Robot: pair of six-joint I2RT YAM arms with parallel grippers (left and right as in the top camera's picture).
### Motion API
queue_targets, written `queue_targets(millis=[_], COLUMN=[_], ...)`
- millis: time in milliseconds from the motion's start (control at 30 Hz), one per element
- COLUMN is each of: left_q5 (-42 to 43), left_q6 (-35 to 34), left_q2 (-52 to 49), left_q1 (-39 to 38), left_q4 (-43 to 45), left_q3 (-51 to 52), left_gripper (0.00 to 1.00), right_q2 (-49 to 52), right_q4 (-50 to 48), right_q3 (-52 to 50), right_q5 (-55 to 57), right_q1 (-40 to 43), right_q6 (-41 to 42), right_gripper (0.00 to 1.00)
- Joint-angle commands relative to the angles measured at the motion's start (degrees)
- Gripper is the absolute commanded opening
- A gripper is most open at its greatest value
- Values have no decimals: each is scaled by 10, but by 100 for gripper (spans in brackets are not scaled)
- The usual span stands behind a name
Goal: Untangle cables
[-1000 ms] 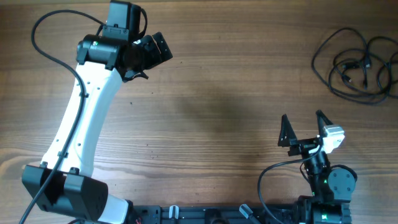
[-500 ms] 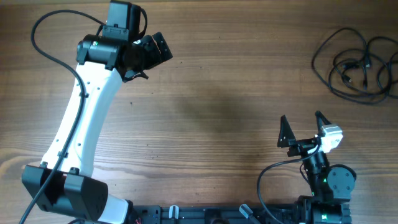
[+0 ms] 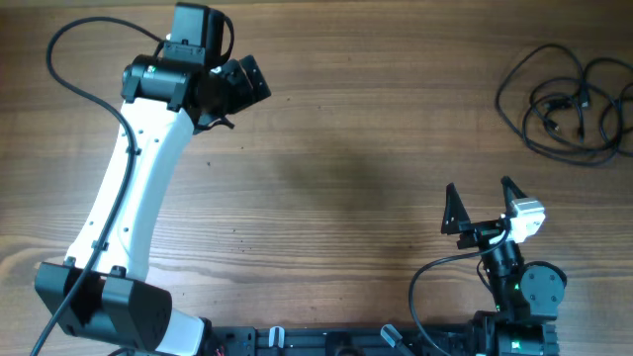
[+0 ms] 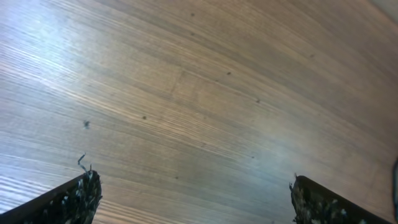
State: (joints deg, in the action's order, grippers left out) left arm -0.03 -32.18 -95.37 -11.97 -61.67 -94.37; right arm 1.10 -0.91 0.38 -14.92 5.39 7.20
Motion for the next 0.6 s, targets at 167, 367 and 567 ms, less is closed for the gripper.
queue_targets(millis=[167,367,567], left_q5=[-46,-36,60], left_q6=[5,91,140], left_q2=[42,103,163], left_q1=[-1,4,61], left_q4=[14,97,161], left_q3=[-3,-3,12], left_gripper=[100,100,100], right_q2=[-8,-8,-8], right_q4=[-2,-2,-2], right_q3=[-1,-1,-1], right_q5=[10,10,10], right_q1=[-2,-2,-2], right_q6=[-6,-6,-6], right_gripper=[100,100,100])
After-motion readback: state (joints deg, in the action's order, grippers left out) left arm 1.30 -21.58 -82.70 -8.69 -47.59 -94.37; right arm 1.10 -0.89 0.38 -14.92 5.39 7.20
